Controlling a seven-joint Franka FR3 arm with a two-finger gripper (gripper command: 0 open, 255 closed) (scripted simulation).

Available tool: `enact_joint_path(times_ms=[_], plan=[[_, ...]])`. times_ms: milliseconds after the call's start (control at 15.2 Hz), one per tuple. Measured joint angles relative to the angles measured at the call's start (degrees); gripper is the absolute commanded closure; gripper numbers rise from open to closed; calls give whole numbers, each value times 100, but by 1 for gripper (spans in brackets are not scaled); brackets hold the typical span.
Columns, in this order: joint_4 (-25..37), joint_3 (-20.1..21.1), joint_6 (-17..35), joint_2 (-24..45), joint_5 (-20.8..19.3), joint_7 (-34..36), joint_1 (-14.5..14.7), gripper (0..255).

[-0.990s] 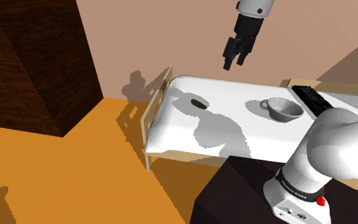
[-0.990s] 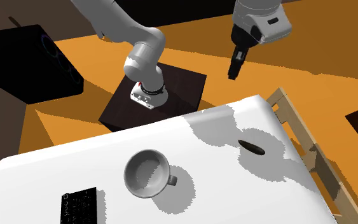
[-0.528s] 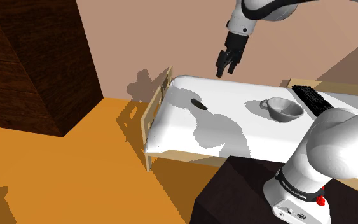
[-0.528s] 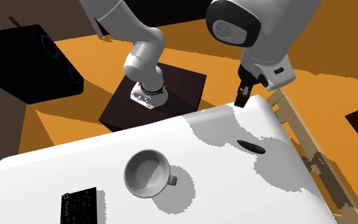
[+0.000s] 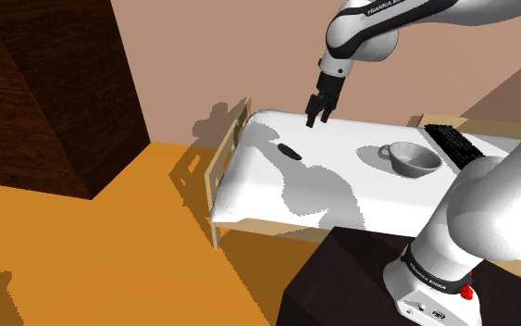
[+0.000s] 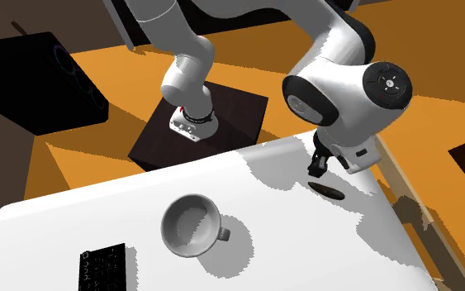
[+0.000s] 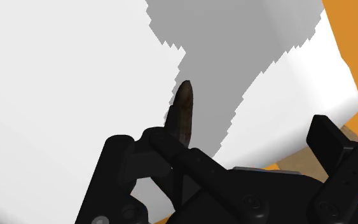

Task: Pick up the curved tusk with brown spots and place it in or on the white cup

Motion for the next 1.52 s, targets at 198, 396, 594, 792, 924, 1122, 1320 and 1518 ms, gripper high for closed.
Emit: enact_joint_path(times_ms=[198,396,594,792,924,1122,1320,1518], plan=[[274,-252,218,669,342,-507,28,0],[590,-402,403,1370,761,-987,39,0],[580,-410,603,1622,936,-1147,44,0],[485,-396,814,1762,1049,-1235,56,0],[415,-382,950,1840,1118,-1285,65,0],[392,-375,993,1860,1138,-1293,71,0],[391,-373,998,1863,1141,-1292,73,0],[391,-373,998,1863,1141,-1292,73,255]])
